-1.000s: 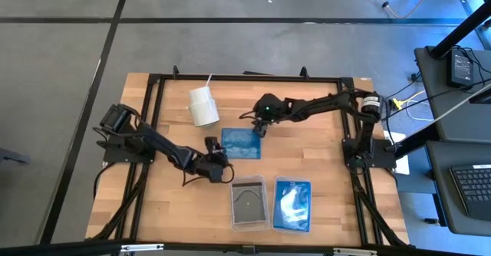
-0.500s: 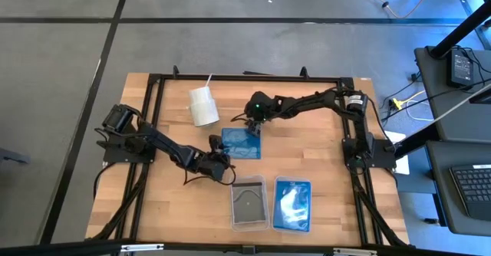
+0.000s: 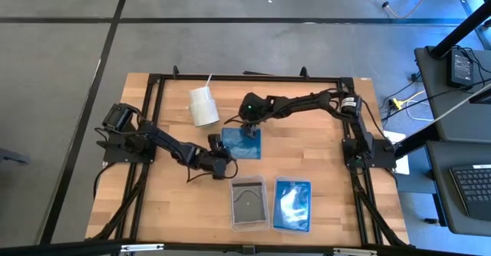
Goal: Pick & place jewel cases by type
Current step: Put the blue cd case into the right transparent bin
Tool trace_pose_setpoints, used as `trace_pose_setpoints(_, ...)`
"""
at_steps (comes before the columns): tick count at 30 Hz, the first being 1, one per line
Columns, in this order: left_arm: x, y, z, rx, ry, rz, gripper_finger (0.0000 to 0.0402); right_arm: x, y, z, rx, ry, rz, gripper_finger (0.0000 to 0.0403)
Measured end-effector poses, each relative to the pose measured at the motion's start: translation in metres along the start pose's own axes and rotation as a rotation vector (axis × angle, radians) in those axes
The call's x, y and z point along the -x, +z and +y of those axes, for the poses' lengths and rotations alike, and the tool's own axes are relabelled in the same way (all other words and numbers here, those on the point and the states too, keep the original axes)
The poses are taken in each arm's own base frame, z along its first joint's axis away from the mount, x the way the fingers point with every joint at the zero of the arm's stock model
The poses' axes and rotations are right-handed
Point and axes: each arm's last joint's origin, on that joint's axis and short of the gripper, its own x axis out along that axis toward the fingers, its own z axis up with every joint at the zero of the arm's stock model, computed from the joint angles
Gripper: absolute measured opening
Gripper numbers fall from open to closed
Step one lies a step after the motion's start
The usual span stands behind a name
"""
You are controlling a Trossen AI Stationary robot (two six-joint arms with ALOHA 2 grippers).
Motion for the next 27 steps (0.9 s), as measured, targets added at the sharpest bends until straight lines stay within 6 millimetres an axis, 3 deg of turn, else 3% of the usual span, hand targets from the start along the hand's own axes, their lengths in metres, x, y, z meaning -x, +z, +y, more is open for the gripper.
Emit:
trace_pose_setpoints(9, -0.0005, 0.0016, 0.0007, -0.128, 0.054, -0.021, 0.0226, 0.0002, 0.0013, 0.0038, -0.027, 0.113, 0.001, 0.0180)
trace_pose_setpoints(15, 0.0009, -0.0008, -0.0008, -0.248, 0.182, -0.034, 0.0227, -0.0002, 0.0009, 0.0064, -0.023, 0.110, 0.007, 0.0180)
trace_pose_setpoints(27, 0.0025, 0.0021, 0.0006, -0.243, 0.208, -0.054, 0.0199, -0.0007, 0.0002, 0.0101, 0.005, 0.143, 0.009, 0.0180)
